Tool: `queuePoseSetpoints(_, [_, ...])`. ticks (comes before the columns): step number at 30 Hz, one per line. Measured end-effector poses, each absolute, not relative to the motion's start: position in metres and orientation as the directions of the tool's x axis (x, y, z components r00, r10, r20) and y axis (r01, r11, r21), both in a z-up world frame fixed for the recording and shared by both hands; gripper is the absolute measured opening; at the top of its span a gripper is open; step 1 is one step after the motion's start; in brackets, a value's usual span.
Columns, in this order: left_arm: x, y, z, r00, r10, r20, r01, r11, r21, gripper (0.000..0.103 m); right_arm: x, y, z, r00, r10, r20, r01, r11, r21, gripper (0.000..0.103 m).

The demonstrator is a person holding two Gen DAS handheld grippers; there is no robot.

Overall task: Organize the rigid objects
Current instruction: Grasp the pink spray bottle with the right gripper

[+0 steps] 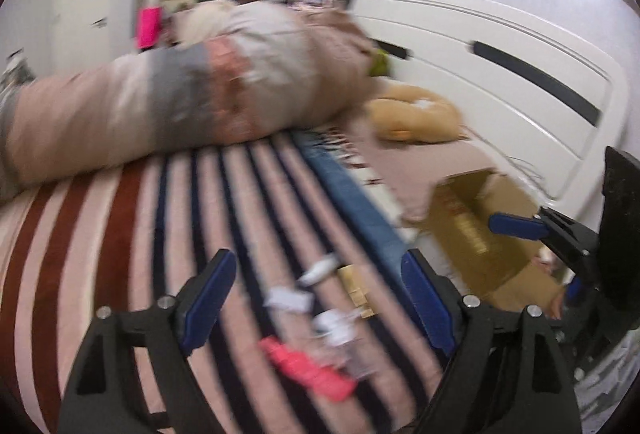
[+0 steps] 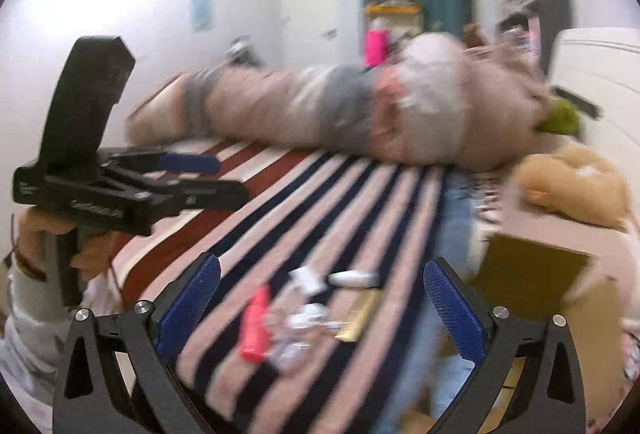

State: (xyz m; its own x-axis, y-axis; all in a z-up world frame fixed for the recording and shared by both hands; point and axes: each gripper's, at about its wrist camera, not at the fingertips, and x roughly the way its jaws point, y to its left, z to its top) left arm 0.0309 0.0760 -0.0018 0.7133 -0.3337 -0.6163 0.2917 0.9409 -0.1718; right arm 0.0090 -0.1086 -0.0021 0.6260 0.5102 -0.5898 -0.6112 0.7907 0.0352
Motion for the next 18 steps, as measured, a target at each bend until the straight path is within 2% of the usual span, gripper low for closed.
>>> queuePoseSetpoints(3, [0.027, 0.110, -0.028, 0.721, -0.290, -0.630, 0.220, 0.957, -0.189, 0.082, 0.015, -0.075, -0.028, 0.564, 0.508, -0.652, -0.638, 0.768, 0.046, 0.095])
queuePoseSetpoints(5, [0.025, 0.124, -0.044, 0.717, -0.274, -0.641, 0.189, 0.962, -0.199, 0.082, 0.022, -0.061, -0.048, 0.515, 0.507, -0.691, -0.653, 0.754, 0.067, 0.081])
queuePoseSetpoints(9, [0.021, 0.139, -0.081, 0.689, -0.268, -0.673, 0.146, 0.961, -0.233, 0.082, 0.021, -0.042, -0.095, 0.394, 0.499, -0.772, -0.672, 0.730, 0.129, 0.067])
queuePoseSetpoints(13, [0.021, 0.144, -0.105, 0.656, -0.293, -0.696, 0.136, 0.953, -0.272, 0.082, 0.028, -0.033, -0.134, 0.314, 0.437, -0.843, -0.648, 0.747, 0.146, 0.045])
queuePoseSetpoints(16, [0.022, 0.142, -0.116, 0.639, -0.304, -0.707, 0.133, 0.948, -0.288, 0.082, 0.038, -0.030, -0.149, 0.275, 0.418, -0.866, -0.628, 0.760, 0.168, 0.038])
queuePoseSetpoints(18, [0.021, 0.144, -0.119, 0.631, -0.317, -0.708, 0.136, 0.944, -0.302, 0.082, 0.044, -0.026, -0.156, 0.272, 0.392, -0.879, -0.612, 0.775, 0.156, 0.037])
